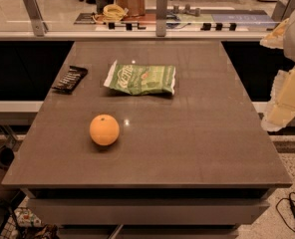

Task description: Pick orange

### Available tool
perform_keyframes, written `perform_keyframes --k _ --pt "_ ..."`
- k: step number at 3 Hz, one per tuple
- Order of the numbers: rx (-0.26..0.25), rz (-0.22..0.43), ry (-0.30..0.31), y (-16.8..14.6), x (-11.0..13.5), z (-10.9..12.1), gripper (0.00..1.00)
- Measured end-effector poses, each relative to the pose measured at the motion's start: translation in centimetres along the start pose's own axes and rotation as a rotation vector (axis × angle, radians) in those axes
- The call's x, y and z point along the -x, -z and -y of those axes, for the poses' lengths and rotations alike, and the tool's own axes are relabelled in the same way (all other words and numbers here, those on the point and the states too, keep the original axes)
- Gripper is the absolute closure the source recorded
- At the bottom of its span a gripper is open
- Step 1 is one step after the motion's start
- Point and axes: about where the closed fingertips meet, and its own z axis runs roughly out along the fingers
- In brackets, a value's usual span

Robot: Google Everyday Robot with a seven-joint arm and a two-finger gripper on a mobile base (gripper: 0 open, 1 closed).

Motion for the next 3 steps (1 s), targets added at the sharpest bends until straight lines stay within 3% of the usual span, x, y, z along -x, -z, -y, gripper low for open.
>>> perform_keyframes --k 1,2,3 --pt "0.000 0.000 0.000 0.0 0.0 0.0 0.00" --pt "0.013 0.055 0.017 -0.2 0.6 0.0 0.00" --pt "0.041 0.165 0.038 -1.2 2.3 -0.3 0.00"
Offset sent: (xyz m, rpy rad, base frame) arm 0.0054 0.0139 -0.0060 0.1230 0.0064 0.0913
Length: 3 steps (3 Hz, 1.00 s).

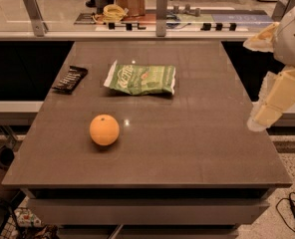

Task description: Pick orange

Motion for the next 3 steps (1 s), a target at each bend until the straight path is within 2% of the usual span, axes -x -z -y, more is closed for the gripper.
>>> perform_keyframes --k 2,3 --pt "0.067 0.286 -0.030 -5.2 5.4 -2.3 0.00" --pt "0.083 0.410 -0.078 -8.4 8.5 -3.3 0.00"
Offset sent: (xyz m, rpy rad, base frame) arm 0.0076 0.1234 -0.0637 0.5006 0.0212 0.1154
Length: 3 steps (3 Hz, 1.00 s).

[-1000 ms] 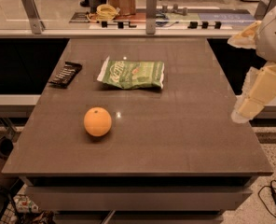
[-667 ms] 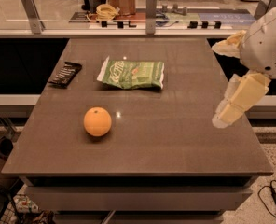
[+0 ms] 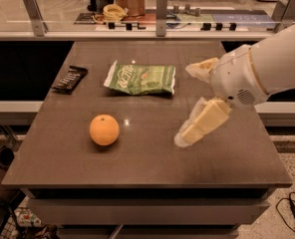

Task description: Pick orange

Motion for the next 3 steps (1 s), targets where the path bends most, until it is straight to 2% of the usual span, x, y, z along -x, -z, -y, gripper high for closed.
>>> perform_keyframes --k 2,3 --pt "0.063 0.196 -0.043 -8.4 3.6 0.0 0.00" --pt "0.101 0.249 -0.038 -10.9 5.2 -1.2 0.00"
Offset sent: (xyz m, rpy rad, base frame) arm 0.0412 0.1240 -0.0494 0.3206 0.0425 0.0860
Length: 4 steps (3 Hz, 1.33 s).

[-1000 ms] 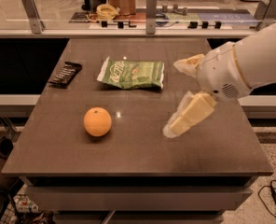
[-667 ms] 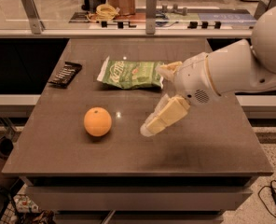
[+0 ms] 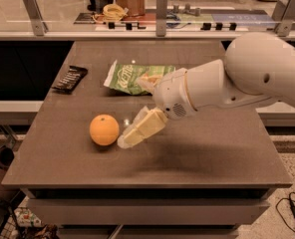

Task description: Pick orange

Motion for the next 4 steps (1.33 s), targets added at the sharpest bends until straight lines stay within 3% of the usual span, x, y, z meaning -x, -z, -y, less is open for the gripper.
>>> perform_keyframes --k 2,4 --pt "0.059 0.035 0.000 -4.2 0.6 -2.2 0.00" --pt "0.072 -0.128 0.029 -8.0 1.0 -3.1 0.00"
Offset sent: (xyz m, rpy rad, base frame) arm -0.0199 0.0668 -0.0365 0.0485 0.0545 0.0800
